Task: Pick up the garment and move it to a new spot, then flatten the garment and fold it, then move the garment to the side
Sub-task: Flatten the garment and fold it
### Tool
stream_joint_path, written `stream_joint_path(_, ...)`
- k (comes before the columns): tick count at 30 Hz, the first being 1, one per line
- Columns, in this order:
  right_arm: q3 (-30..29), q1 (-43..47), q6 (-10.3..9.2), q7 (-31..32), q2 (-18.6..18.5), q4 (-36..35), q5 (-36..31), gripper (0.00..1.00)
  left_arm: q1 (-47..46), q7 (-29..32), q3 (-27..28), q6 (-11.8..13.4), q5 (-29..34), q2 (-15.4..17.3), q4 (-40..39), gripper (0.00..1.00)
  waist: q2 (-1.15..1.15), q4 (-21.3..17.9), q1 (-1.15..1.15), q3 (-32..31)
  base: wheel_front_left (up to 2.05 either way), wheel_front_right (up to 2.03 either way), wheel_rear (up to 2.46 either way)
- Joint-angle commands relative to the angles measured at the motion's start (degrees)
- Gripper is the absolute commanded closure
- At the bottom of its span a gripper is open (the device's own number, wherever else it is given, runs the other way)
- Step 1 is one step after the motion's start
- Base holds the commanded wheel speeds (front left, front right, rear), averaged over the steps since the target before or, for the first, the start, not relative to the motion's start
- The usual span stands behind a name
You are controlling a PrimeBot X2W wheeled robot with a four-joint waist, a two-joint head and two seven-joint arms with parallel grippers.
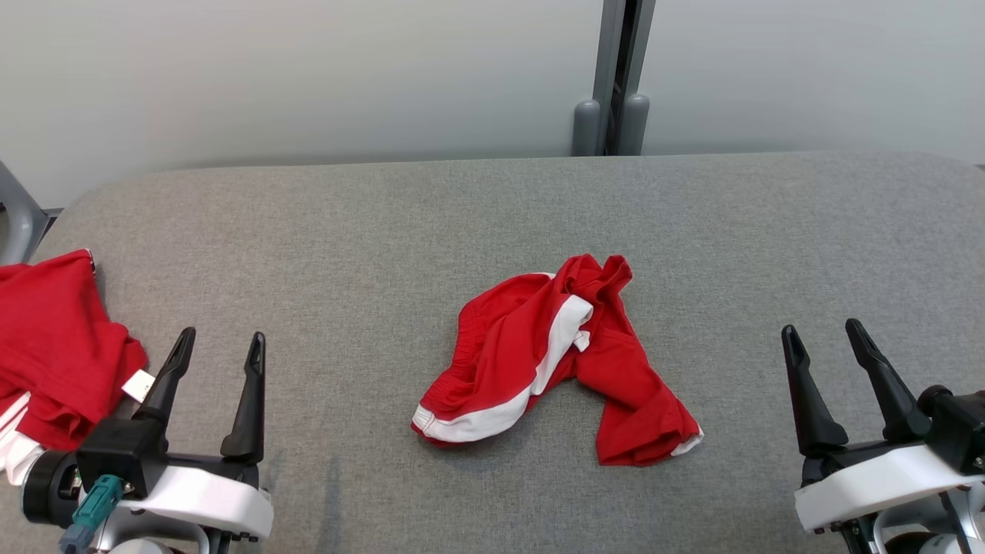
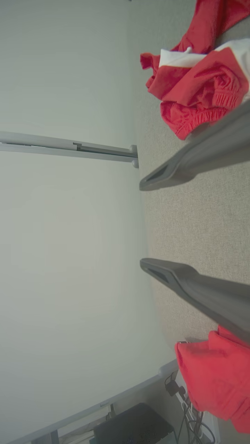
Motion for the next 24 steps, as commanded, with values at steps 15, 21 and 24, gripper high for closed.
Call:
stream_joint_path(15,0.20,0.52,0.00,2.08,-0.24,0.35,-2.33,0.00,0.45,0.93,-1.01,1.26,1.16,0.35,-1.21,0.00,0.00,0.76,0.00,-0.15,0.00,0.00,0.00)
stream_joint_path(21,7.13,-3.59,-0.01,6.85,-4.73,4.46,-5.46,0.00,-0.84,1.45,-1.51,1.60,1.27,-0.16,-1.40,0.00,0.00,2.65,0.00,2.03,0.00,0.00,0.00)
stream_joint_path(24,11.72,-7.00,-0.01,8.21,-7.58,7.45,-5.35,0.00,-2.01,1.38,-1.90,1.21,1.48,-0.71,-1.05,0.00,0.00,4.14,0.00,3.79,0.00,0.00,0.00)
